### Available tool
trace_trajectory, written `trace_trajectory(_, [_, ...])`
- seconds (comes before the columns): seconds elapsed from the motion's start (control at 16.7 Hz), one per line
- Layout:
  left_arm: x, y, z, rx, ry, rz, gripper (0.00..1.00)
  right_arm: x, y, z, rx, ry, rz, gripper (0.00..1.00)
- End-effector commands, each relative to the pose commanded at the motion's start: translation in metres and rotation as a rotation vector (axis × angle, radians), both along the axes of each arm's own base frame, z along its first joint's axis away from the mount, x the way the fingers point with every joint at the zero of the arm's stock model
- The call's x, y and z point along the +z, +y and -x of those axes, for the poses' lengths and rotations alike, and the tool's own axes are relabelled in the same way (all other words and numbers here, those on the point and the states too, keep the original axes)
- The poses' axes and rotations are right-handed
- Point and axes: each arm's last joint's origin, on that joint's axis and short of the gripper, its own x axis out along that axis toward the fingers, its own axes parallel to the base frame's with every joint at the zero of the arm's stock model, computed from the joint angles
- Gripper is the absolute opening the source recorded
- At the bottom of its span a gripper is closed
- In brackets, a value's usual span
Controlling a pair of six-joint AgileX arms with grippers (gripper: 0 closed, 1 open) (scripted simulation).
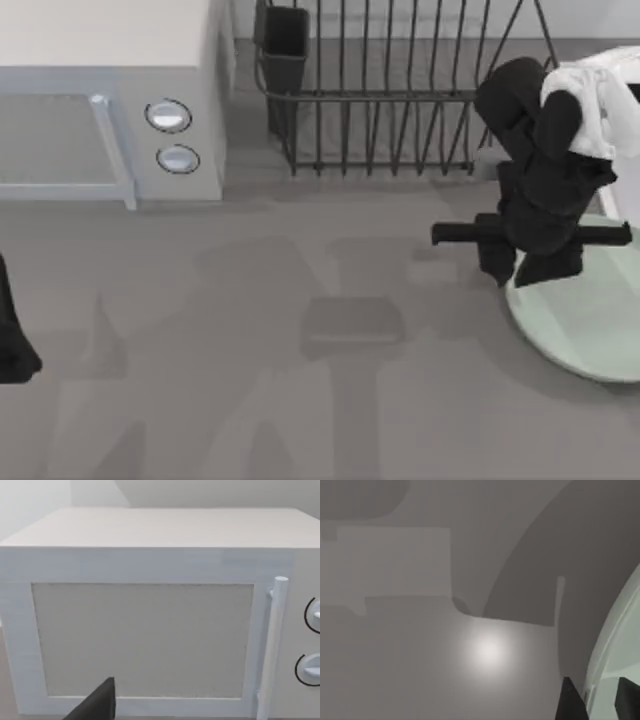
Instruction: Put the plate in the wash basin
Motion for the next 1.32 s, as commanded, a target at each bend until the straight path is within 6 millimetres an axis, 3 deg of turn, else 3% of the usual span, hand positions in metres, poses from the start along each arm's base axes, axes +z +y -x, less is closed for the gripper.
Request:
trace_trajectory(0.18, [0.000,0.000,0.000,0.000,0.000,0.000,1.00,0.041,0.008,-0.015,0.000,0.011,0.005,0.00])
trace_trajectory(0.36, [0.000,0.000,0.000,0.000,0.000,0.000,1.00,0.101,0.012,-0.023,0.000,0.010,0.004,0.00])
trace_trajectory(0.54, [0.000,0.000,0.000,0.000,0.000,0.000,1.00,0.163,0.008,-0.015,0.000,0.004,0.001,0.00])
trace_trajectory(0.72, [0.000,0.000,0.000,0.000,0.000,0.000,1.00,0.208,0.000,0.000,0.000,-0.005,-0.002,0.00])
trace_trajectory(0.9, [0.000,0.000,0.000,0.000,0.000,0.000,1.00,0.229,-0.006,0.011,0.000,-0.015,-0.006,0.00])
trace_trajectory(1.32, [0.000,0.000,0.000,0.000,0.000,0.000,1.00,0.228,-0.007,0.007,0.004,-0.013,-0.004,0.00])
